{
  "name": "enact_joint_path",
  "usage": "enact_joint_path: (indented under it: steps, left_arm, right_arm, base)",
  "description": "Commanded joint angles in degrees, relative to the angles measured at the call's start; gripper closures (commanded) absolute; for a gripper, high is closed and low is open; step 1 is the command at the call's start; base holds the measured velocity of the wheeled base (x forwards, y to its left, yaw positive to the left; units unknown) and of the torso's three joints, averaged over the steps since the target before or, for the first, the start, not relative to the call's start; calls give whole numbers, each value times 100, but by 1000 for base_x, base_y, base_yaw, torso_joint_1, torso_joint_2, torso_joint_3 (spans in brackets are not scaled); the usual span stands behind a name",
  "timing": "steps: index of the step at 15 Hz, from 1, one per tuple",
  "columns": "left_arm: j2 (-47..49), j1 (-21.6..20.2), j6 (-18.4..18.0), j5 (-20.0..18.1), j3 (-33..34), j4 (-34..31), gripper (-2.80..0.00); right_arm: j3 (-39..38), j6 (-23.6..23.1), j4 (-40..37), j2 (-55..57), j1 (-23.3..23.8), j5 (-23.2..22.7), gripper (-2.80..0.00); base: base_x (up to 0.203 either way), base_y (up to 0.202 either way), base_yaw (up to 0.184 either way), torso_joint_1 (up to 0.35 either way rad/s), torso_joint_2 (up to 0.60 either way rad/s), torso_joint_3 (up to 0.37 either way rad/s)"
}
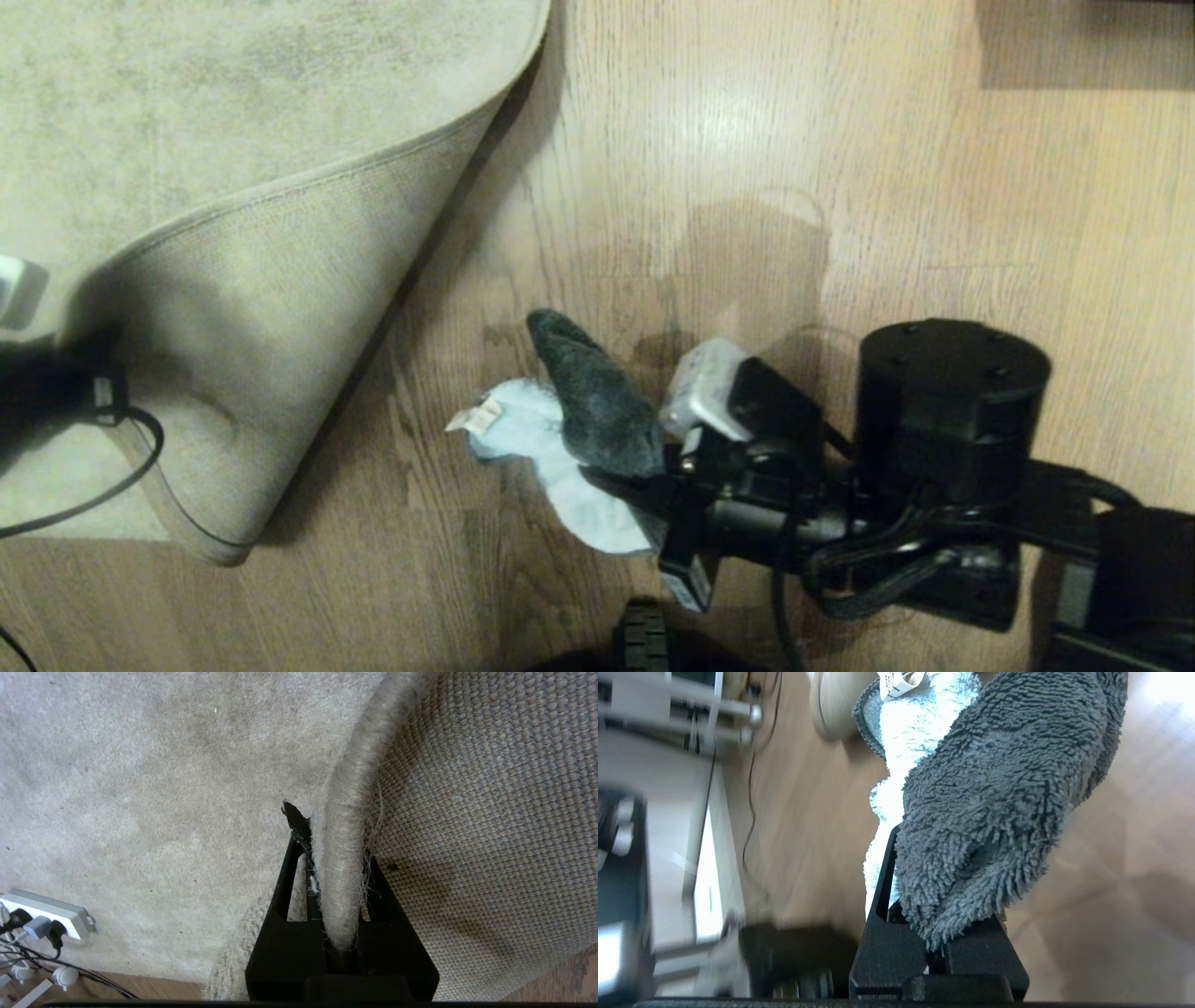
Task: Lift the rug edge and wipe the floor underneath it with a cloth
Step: Wipe the floor under the carpet with a rag
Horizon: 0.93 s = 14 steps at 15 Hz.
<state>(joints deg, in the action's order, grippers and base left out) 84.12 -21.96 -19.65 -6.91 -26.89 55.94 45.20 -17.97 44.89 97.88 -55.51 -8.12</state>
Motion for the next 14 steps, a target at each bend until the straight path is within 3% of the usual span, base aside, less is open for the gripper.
enact_joint_path:
  steps: [1, 5, 10, 14]
  left_arm:
    - [59, 7, -21, -3, 0, 31, 0]
    - [96, 7, -30, -3, 0, 40, 0]
    - [96, 7, -30, -3, 9, 31, 0]
    - [96, -2, -21, -3, 17, 40, 0]
  right_arm:
    - [348, 118, 959, 1270, -418, 417, 0]
    - [1188, 275, 1853, 2366, -757, 1186, 0]
    - [2470, 342, 2079, 3426, -869, 1411, 0]
    - [3071, 439, 2208, 4010, -880, 1423, 0]
  base:
    - [0, 0, 0, 0, 0, 0]
    - [0, 0, 0, 0, 0, 0]
    - [0, 0, 0, 0, 0, 0]
    - [0, 0, 0, 0, 0, 0]
